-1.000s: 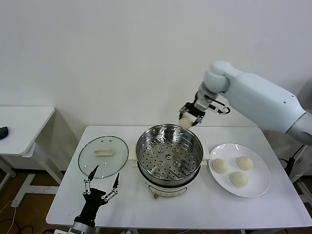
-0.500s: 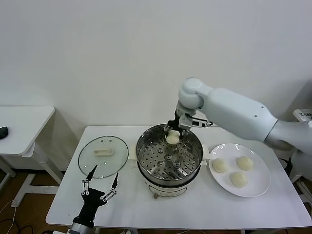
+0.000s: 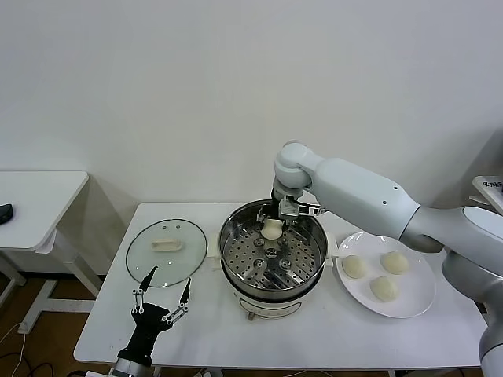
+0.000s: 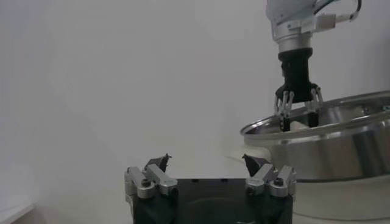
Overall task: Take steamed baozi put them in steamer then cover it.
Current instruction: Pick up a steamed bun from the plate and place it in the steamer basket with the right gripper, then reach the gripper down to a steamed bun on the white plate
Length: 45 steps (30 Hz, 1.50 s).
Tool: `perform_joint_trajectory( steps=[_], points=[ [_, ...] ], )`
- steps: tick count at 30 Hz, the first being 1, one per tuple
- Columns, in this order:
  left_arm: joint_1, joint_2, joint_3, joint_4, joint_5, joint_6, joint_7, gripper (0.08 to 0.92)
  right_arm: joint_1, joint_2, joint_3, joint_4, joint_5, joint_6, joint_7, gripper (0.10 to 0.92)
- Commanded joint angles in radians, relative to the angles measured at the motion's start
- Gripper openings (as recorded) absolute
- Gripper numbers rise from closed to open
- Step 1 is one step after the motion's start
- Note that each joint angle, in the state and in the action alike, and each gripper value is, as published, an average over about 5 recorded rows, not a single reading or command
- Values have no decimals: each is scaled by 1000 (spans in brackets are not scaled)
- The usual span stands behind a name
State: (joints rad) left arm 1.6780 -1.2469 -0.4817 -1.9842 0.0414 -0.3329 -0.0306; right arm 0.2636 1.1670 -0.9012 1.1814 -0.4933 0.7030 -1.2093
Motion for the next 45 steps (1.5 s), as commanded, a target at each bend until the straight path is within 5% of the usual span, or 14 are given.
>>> perform_joint_trajectory(
  steps=[1,8,15,27,45],
  points=[
    [-2,0,1,2,0,1,-1,823,2,-16,12,19,33,-46,-22,802],
    [-3,1,3,2,0,2,-1,823,155,-176,-46,130,414,-329,-127,822],
    [-7,6,13,0,1,1,0,823,365,-336,-182,58,742,-631,-128,823],
    [-14,4,23,-5,5,7,0,823,218,-505,-306,-47,785,-752,-46,823],
    [1,-9,15,-6,23,8,-2,823,-164,-475,-82,-131,622,-750,30,823]
  ],
)
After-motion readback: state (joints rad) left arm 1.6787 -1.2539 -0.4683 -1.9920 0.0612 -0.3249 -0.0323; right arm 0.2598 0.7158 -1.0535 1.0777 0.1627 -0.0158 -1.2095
